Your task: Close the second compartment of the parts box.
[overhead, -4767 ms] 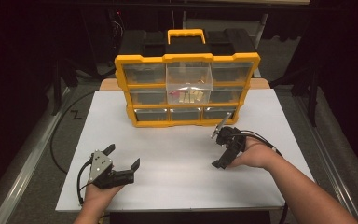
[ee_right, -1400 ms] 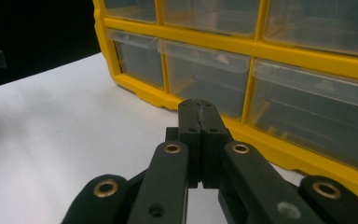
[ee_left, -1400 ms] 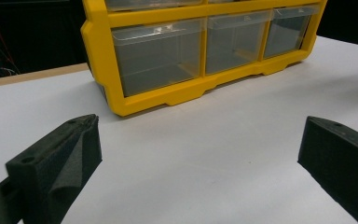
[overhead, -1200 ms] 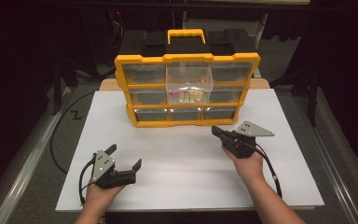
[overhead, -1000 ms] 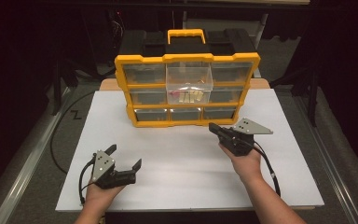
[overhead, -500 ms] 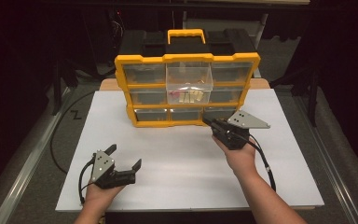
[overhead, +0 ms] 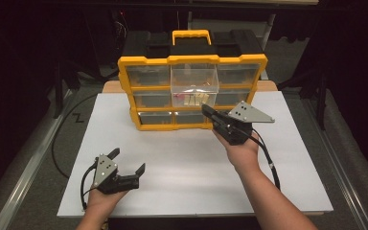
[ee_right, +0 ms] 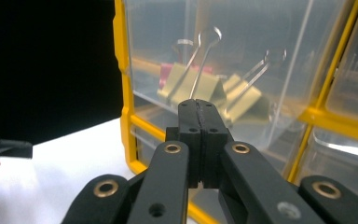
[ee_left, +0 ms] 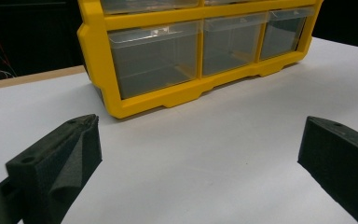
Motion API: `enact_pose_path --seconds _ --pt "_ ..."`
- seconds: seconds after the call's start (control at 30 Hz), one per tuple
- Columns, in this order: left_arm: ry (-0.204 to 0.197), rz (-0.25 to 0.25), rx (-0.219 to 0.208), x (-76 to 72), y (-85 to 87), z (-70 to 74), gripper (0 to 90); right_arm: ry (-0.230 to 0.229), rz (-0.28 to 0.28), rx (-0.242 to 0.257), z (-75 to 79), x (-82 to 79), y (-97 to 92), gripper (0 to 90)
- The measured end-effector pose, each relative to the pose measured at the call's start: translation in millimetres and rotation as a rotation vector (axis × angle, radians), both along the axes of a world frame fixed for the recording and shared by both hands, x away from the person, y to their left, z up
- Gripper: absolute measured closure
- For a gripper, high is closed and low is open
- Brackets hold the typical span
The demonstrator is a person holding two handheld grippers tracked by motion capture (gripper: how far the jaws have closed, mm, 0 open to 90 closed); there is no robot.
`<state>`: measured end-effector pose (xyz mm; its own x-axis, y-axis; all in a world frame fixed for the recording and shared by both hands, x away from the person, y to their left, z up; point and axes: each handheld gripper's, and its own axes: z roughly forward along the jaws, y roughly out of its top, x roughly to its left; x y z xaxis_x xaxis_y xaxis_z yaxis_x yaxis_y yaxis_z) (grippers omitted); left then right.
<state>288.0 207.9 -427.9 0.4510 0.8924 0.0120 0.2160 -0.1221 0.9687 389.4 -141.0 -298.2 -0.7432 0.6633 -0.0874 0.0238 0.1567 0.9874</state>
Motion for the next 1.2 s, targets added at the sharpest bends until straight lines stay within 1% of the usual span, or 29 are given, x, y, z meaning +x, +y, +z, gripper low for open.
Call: enact_pose_path --seconds 0.2,0.37,0.5,0.67,1.2 --pt "-0.005 -0.002 -0.006 -0.6 0.2 0.5 0.3 -0.012 -0.008 -0.015 7.1 2.8 6.9 90.0" --pt "-0.006 -0.001 -0.007 -0.9 1.9 1.0 0.3 -0.011 -0.011 -0.007 12.3 5.8 7.6 90.0" --pt "-0.009 0.002 -0.014 -0.8 2.3 1.0 0.3 -0.025 -0.015 -0.011 15.7 7.2 8.7 90.0" --pt "-0.012 -0.001 -0.015 -1.7 2.8 1.8 0.3 -0.029 -0.026 -0.027 18.6 10.5 10.7 90.0" --pt "-0.014 -0.009 -0.017 -2.1 2.6 2.0 0.3 -0.035 -0.051 -0.040 26.8 24.6 18.5 90.0"
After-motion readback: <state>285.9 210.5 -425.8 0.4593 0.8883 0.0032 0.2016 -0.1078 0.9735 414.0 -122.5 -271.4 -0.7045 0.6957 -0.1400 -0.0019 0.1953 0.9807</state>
